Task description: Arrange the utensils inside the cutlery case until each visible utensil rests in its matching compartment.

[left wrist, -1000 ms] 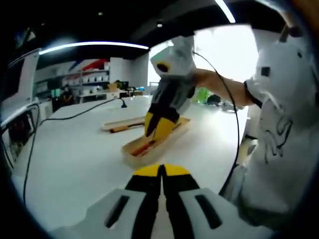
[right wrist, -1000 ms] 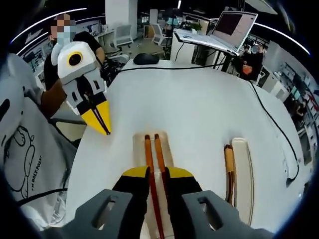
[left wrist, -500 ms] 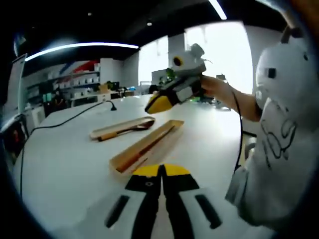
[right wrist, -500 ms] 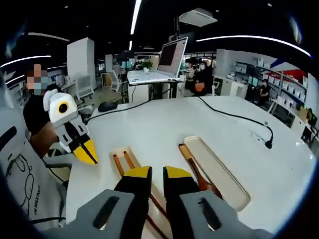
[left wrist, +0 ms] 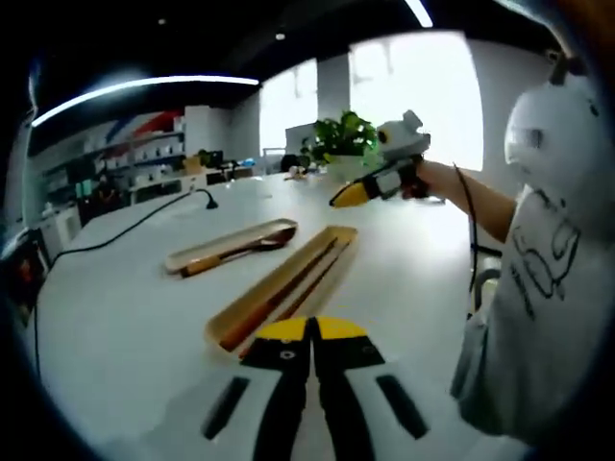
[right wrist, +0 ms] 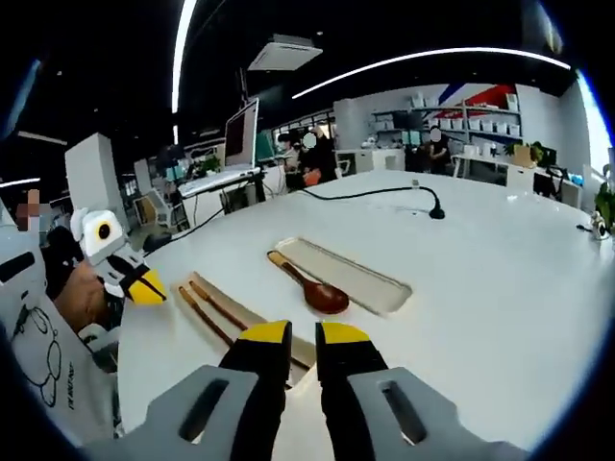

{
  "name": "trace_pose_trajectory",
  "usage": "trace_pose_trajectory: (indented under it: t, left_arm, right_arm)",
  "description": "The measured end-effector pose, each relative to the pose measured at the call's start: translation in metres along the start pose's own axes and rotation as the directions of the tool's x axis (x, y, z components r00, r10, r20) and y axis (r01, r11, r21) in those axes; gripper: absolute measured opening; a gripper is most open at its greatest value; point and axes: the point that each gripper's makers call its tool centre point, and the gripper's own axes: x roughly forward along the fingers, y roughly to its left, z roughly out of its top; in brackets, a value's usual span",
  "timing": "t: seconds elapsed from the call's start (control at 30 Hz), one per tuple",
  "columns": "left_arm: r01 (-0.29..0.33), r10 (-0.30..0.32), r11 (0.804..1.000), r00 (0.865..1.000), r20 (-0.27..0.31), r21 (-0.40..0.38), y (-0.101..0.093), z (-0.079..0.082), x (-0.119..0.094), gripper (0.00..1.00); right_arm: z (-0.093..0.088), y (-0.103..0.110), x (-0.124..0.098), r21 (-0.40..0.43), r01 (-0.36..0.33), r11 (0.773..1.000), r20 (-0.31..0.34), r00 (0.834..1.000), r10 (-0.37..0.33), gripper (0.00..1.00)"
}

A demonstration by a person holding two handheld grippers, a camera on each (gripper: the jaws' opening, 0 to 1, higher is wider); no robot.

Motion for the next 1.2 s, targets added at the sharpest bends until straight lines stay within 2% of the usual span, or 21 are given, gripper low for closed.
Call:
trace_pose_trajectory:
  t: [0.17,0.27,0.4,0.87,1.2]
  left_arm:
    - [-0.013,0.014,1.000,0.999,-0.041,0.021,0.007,-0.005,-0.002,0.00]
    - [-0.009,0.010,1.000,0.998,-0.056,0.018,0.008,-0.007,-0.003,0.00]
    - [0.003,0.001,0.999,0.996,-0.094,0.037,0.006,-0.012,-0.003,0.00]
    - [-0.004,0.007,1.000,0.992,-0.125,0.026,0.011,-0.016,-0.002,0.01]
    - [-0.007,0.012,0.999,0.989,-0.147,0.031,0.018,-0.018,0.002,0.01]
  right_arm:
    - [-0.009,0.000,-0.006,0.110,-0.031,0.993,0.035,0.999,0.028,0.09]
    - [-0.014,-0.002,-0.009,0.127,-0.029,0.991,0.037,0.999,0.024,0.09]
    - [-0.021,0.004,-0.011,0.116,-0.049,0.992,0.020,0.999,0.047,0.12]
    - [-0.037,0.014,-0.010,0.098,-0.110,0.989,-0.010,0.994,0.112,0.14]
    - [-0.043,0.015,-0.009,0.071,-0.119,0.990,-0.027,0.992,0.121,0.14]
